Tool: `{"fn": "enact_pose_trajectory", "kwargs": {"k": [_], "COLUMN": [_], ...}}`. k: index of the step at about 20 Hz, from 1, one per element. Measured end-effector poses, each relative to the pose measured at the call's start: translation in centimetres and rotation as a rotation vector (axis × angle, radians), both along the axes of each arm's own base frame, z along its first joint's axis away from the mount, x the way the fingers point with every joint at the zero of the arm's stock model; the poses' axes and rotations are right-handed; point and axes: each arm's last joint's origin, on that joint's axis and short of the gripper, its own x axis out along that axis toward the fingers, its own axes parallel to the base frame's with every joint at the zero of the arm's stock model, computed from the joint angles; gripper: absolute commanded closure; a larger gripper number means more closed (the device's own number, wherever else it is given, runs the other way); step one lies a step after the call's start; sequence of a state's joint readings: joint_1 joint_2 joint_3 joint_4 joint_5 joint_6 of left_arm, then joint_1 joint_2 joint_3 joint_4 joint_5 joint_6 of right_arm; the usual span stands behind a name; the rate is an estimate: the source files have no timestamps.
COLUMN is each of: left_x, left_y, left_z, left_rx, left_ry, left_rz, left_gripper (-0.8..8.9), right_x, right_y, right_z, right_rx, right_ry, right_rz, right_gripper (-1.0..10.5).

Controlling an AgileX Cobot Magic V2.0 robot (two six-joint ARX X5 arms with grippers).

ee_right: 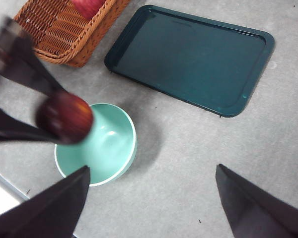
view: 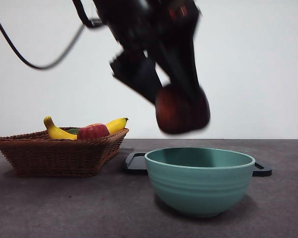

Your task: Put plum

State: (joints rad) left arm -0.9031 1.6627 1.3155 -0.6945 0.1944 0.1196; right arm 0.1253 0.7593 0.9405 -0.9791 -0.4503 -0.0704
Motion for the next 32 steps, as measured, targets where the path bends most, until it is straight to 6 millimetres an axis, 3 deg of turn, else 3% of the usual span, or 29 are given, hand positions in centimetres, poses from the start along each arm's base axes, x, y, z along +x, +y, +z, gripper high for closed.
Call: {"fn": "enact_pose_trajectory", "kwargs": {"k": [4, 12, 15, 18, 25, 27, 32], "left_x": [0.6, 0.9, 0.7, 0.4, 0.2, 0.0, 0.3], "left_y": [-1.7, -3.0, -3.2, -3.4, -3.4, -3.1, 0.5], "left_z": [-3.1, -5.5, -5.8, -5.8, -5.8, -4.6, 3.0], "left_rx": [0.072, 0.113, 0.122, 0.123, 0.126, 0.101, -0.088], "left_ry": [-0.012, -0.022, -0.019, -0.02, -0.017, -0.036, -0.169], "left_rz": [-0.028, -0.057, -0.071, -0.081, -0.084, -0.082, 0.014], "left_gripper": [5.79, 5.64, 5.4, 4.34, 4.35, 4.36, 4.36], "right_x": [0.0, 0.0, 0.0, 0.0, 0.0, 0.0, 0.0], "right_y": [0.0, 0.0, 0.0, 0.0, 0.0, 0.0, 0.0], "right_z": [0.0, 0.0, 0.0, 0.0, 0.0, 0.0, 0.0], "right_rx": [0.0, 0.0, 0.0, 0.0, 0.0, 0.0, 0.0], "right_ry": [0.0, 0.0, 0.0, 0.0, 0.0, 0.0, 0.0], "right_rz": [0.0, 0.0, 0.0, 0.0, 0.0, 0.0, 0.0], "right_gripper": [5.4, 5.4, 5.4, 5.4, 5.4, 5.4, 5.4]}}
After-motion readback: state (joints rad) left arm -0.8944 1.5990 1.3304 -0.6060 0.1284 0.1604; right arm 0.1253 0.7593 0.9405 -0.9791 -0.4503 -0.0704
